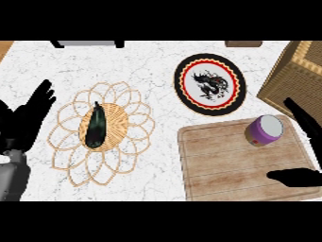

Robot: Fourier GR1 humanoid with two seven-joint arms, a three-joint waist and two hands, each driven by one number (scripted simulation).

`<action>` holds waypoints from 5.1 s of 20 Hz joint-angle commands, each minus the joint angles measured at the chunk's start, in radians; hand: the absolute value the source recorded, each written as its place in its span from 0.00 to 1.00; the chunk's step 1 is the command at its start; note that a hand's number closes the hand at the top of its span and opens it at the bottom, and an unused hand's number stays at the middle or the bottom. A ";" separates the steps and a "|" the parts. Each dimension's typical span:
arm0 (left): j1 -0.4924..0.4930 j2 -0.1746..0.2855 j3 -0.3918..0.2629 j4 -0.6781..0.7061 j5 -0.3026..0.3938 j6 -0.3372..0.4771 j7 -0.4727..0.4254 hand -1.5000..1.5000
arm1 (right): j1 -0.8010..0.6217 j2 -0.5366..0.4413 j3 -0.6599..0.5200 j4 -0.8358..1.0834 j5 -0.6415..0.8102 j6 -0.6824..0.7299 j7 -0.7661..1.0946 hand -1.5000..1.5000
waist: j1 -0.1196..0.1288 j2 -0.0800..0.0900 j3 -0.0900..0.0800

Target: Pick the can from the cutting board and place it in the basket

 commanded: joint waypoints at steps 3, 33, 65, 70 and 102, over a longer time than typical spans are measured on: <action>-0.024 0.004 0.032 0.002 0.010 -0.034 0.025 0.50 | 0.008 0.053 0.067 0.057 0.093 -0.070 -0.035 0.00 | 0.001 0.000 0.000; -0.040 -0.058 0.024 0.001 -0.045 -0.031 0.020 0.50 | -0.202 0.238 0.390 0.297 0.391 -0.160 0.470 1.00 | 0.037 0.007 -0.002; 0.016 -0.046 0.046 0.005 -0.044 -0.056 -0.015 0.50 | -0.943 0.172 0.375 0.112 0.381 -0.355 1.196 1.00 | 0.001 -0.002 0.000; -0.025 -0.012 0.082 0.023 -0.010 -0.085 -0.009 0.50 | -1.073 0.130 0.240 0.309 0.393 -0.407 1.119 1.00 | 0.011 0.001 -0.001; -0.010 -0.057 0.053 -0.025 -0.062 -0.033 0.024 0.50 | -0.800 -0.182 -0.140 0.601 0.379 -0.712 0.782 1.00 | 0.010 0.004 0.000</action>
